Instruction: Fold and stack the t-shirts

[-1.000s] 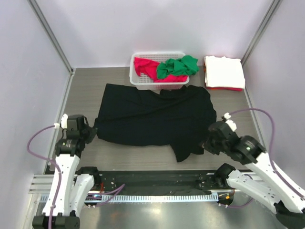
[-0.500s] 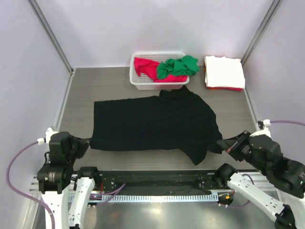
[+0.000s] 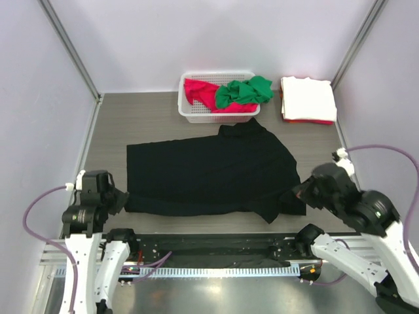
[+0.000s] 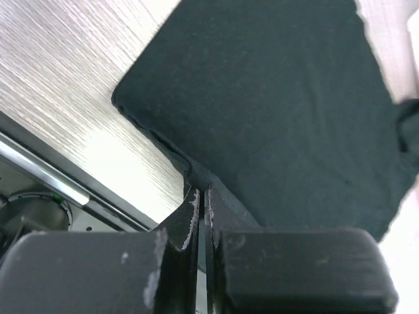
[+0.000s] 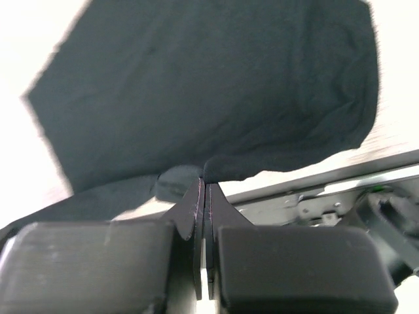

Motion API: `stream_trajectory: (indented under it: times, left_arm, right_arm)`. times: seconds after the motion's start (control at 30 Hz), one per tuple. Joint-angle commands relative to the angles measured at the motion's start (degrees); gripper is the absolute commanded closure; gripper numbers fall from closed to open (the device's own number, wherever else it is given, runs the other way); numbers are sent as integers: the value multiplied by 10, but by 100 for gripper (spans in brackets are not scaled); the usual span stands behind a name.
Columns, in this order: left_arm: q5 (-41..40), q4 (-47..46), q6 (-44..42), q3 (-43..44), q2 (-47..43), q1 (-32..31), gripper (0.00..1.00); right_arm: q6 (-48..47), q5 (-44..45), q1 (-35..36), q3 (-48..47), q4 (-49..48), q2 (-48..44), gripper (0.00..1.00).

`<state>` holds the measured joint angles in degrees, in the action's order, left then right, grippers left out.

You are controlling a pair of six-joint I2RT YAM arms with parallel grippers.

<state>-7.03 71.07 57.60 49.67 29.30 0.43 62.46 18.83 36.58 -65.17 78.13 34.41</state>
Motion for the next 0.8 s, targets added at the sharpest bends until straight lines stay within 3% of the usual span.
stream_trajectory:
  times: [0.0, 0.2, 0.4, 0.47, 0.5, 0.53, 0.57, 0.63, 0.7, 0.77]
  left_arm:
    - [-19, -62, -20, -9, 55, 1, 100]
    - [-51, -129, -36, -19, 158, 1, 100]
    - [-30, -214, -50, -26, 310, 47, 98]
    - [24, -253, -69, -29, 380, 97, 94]
    - [50, -268, -78, -27, 405, 112, 88]
    - [106, -275, -97, -22, 428, 136, 78]
    - [116, -268, -103, -5, 469, 141, 44]
    - [127, -259, -117, 6, 484, 148, 19]
    - [114, -260, -118, 0, 460, 148, 12]
    - [112, -259, -116, -7, 436, 149, 11]
  right_arm:
    - [-38, 54, -2, -7, -53, 71, 99]
    - [-91, 88, -13, -35, -121, 221, 99]
    - [-205, 15, -135, -44, -255, 374, 99]
    - [-254, 2, -167, -72, -283, 452, 98]
    - [-269, -9, -173, -106, -286, 479, 82]
    - [-278, -20, -179, -122, -285, 524, 41]
    - [-290, -25, -186, -135, -279, 535, 28]
    - [-290, -26, -206, -142, -279, 532, 10]
    - [-273, -27, -227, -118, -278, 513, 8]
    - [-258, -34, -232, -86, -278, 464, 8]
